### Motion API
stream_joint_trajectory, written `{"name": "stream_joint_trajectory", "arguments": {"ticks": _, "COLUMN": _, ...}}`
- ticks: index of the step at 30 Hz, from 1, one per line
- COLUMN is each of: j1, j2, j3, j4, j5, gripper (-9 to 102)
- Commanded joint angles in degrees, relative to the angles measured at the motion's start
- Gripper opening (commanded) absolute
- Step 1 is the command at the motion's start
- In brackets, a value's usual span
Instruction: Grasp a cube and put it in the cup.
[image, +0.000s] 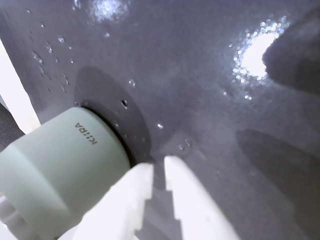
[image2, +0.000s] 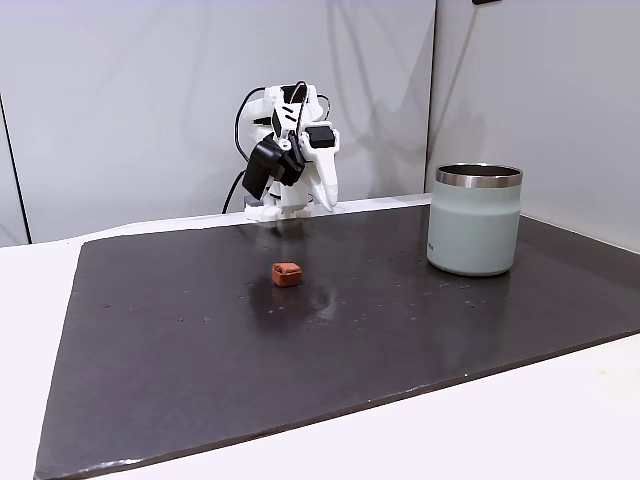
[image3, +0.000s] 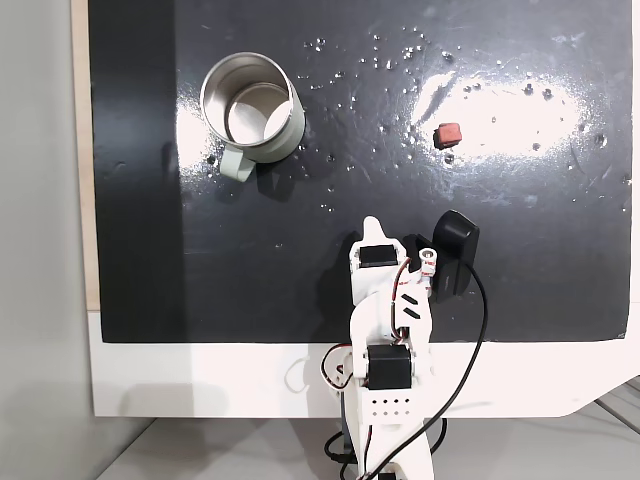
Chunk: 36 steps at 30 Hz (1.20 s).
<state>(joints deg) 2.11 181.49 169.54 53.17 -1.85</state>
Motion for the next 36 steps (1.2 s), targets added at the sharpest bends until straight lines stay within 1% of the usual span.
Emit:
{"name": "stream_joint_trajectory", "arguments": {"ticks": 1, "j1": -4.4, "j2": 0.5, "j3": 1.6, "j4": -7.9, "j5": -2.4, "gripper": 0}}
{"name": "stream_joint_trajectory", "arguments": {"ticks": 14, "j1": -5.2, "j2": 0.5, "j3": 1.4, "j4": -7.6, "j5": -2.4, "gripper": 0}}
{"name": "stream_joint_trajectory", "arguments": {"ticks": 18, "j1": -2.5, "j2": 0.5, "j3": -1.8, "j4": -5.7, "j5": -2.3, "gripper": 0}}
{"name": "stream_joint_trajectory", "arguments": {"ticks": 24, "j1": -3.7, "j2": -0.2, "j3": -9.8, "j4": -1.1, "j5": -5.9, "gripper": 0}}
{"name": "stream_joint_trajectory", "arguments": {"ticks": 27, "j1": -2.0, "j2": -4.8, "j3": -15.9, "j4": 0.2, "j5": -6.3, "gripper": 0}}
{"name": "stream_joint_trajectory", "arguments": {"ticks": 36, "j1": 3.0, "j2": -25.7, "j3": -35.9, "j4": 4.7, "j5": -7.6, "gripper": 0}}
